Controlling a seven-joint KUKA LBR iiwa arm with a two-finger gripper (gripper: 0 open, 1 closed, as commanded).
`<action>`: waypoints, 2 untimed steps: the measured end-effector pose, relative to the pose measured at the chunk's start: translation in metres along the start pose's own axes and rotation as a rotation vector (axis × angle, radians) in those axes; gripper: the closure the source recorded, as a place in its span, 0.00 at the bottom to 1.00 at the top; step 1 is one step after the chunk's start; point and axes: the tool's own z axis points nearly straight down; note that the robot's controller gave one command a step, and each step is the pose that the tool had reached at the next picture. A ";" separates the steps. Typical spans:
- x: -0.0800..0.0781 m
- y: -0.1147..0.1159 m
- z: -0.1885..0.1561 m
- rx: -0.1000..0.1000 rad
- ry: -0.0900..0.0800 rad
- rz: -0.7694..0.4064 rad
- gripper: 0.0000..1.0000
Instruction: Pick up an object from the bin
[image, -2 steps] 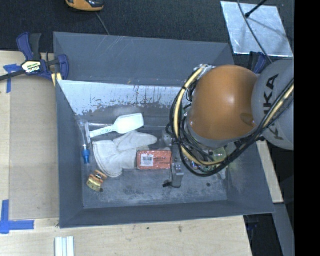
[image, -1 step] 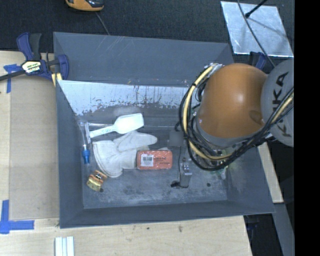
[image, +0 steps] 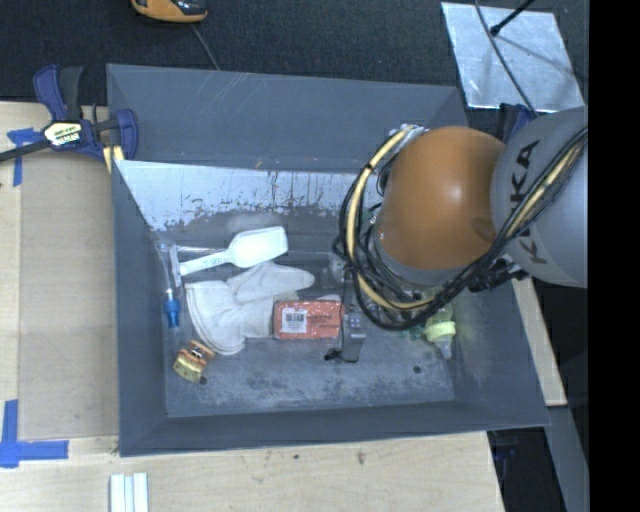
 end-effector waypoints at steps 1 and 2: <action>-0.007 0.001 0.023 0.000 0.007 0.004 0.00; -0.027 -0.001 0.066 0.003 0.015 -0.016 0.00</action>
Offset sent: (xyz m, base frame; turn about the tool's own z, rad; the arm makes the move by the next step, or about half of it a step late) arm 0.0082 0.0106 -0.0078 -0.0936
